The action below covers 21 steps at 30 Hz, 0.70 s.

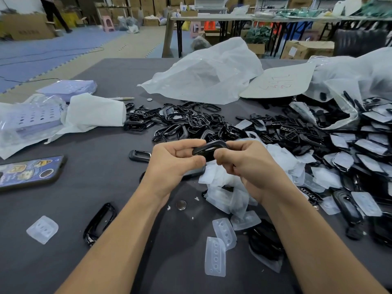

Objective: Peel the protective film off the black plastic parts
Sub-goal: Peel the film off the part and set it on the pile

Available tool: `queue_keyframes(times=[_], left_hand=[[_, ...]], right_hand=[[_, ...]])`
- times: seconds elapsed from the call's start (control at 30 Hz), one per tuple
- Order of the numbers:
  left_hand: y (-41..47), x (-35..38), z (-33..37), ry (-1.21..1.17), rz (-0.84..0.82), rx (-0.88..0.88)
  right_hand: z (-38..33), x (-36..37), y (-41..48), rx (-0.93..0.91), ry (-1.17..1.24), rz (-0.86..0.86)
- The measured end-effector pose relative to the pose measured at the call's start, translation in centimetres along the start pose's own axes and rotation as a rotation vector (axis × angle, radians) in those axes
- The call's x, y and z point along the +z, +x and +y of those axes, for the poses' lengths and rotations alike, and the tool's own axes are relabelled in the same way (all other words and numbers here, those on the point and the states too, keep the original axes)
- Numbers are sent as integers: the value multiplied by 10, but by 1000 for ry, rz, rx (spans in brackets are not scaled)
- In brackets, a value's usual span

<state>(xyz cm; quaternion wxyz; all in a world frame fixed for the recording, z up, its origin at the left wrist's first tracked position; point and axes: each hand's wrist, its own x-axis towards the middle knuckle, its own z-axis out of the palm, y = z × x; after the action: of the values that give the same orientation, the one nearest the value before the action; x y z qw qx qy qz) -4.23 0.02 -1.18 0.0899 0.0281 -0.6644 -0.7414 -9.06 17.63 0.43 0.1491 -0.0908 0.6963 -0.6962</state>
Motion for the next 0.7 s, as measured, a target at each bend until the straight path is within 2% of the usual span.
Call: queue_keyframes(times=[0.13, 0.23, 0.33, 0.57, 0.7], left_hand=[[-1, 4, 3, -147, 7, -123], [0, 5, 4, -323, -7, -237], [1, 6, 3, -403, -19, -326], [4, 9, 2, -478, -2, -352], [3, 16, -1, -574, 93, -347]], right_hand=[[1, 0, -2, -21, 25, -16], [-2, 2, -3, -119, 6, 19], [-4, 4, -4, -188, 11, 37], [-5, 8, -7, -156, 73, 37], [-4, 12, -7, -161, 16, 98]])
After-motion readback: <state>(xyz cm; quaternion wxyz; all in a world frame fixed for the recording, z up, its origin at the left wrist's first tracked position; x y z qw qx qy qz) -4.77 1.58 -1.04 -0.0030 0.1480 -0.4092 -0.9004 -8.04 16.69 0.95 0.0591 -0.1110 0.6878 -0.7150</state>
